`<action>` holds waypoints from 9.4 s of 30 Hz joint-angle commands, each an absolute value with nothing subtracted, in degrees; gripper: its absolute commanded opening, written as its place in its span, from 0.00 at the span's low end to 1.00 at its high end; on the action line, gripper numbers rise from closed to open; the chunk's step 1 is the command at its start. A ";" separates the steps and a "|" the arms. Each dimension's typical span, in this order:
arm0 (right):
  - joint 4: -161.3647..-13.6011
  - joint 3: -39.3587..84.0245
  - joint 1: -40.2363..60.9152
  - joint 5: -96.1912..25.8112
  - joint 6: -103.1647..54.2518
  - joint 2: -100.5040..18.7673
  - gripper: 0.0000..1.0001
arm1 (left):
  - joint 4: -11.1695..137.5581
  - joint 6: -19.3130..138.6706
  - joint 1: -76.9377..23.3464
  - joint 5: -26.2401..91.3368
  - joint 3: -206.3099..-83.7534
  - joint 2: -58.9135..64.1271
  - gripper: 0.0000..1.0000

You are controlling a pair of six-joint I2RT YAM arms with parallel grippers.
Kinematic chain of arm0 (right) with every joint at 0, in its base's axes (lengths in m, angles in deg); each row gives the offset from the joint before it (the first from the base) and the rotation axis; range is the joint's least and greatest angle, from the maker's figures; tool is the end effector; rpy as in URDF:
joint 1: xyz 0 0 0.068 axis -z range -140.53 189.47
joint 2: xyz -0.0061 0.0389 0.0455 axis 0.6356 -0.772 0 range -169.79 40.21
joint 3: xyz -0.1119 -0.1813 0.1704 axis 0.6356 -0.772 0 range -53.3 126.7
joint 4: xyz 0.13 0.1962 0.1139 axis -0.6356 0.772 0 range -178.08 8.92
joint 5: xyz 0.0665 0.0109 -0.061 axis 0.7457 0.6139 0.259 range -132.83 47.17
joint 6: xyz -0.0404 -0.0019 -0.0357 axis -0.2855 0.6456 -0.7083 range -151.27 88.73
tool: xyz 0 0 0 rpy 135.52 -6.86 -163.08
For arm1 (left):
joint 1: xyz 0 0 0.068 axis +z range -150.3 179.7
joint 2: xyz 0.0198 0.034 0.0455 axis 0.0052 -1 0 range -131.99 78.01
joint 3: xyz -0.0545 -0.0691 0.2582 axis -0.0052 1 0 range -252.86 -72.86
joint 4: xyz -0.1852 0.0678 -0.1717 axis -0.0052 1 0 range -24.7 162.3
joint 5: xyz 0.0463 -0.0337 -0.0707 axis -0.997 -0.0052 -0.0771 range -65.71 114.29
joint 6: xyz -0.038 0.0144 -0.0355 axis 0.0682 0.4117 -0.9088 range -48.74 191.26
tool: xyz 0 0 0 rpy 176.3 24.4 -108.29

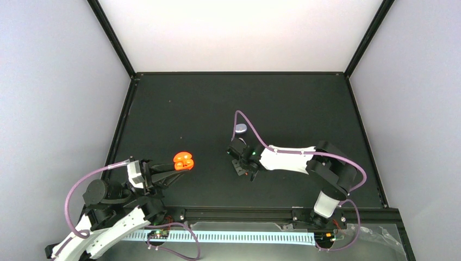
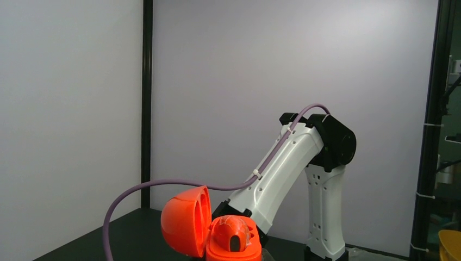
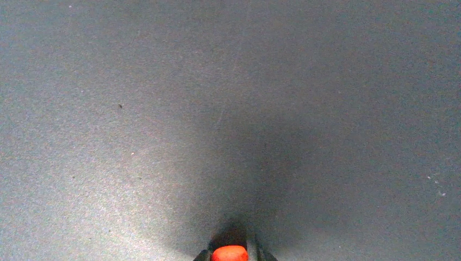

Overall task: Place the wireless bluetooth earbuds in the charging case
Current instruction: Pick up the earbud from the center of the board, then place the earbud in the charging case, then close the charging case, then reset both arms

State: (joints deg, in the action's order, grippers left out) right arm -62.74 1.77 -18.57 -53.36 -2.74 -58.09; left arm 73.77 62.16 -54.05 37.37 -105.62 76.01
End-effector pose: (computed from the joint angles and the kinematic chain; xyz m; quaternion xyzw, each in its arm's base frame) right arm 0.1735 0.2659 0.1491 -0.2327 0.9505 0.0613 0.1966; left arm 0.0151 -0.0344 0.3408 0.2977 0.4761 -0.4843 0.6709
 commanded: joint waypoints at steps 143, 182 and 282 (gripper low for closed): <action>-82.06 24.05 -45.84 -58.39 -29.11 -25.66 0.16 | 41.03 59.48 -54.44 45.73 -109.33 53.67 0.02; -59.76 39.59 -45.78 -69.77 -24.68 -28.65 1.00 | 41.83 58.34 -54.45 48.35 -108.23 51.74 0.02; -63.44 -12.16 -10.63 -60.94 3.24 -7.34 1.00 | 53.45 39.51 -38.72 36.77 -104.29 5.69 0.02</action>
